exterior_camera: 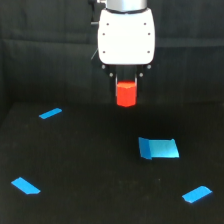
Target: Pick up the red object from the table
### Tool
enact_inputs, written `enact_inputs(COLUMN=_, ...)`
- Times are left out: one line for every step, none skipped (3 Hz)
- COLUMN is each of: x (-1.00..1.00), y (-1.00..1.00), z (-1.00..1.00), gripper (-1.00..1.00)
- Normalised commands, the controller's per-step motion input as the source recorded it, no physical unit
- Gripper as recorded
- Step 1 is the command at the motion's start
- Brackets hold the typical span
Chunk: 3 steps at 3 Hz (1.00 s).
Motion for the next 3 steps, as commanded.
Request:
enact_inputs(x=0.06, y=-0.04, z=-0.08, gripper=-0.95)
enact_inputs(x=-0.03, y=-0.09, z=0.1, gripper=-0.96)
enact_inputs(x=0.06, y=-0.08, z=0.05, gripper=-0.98)
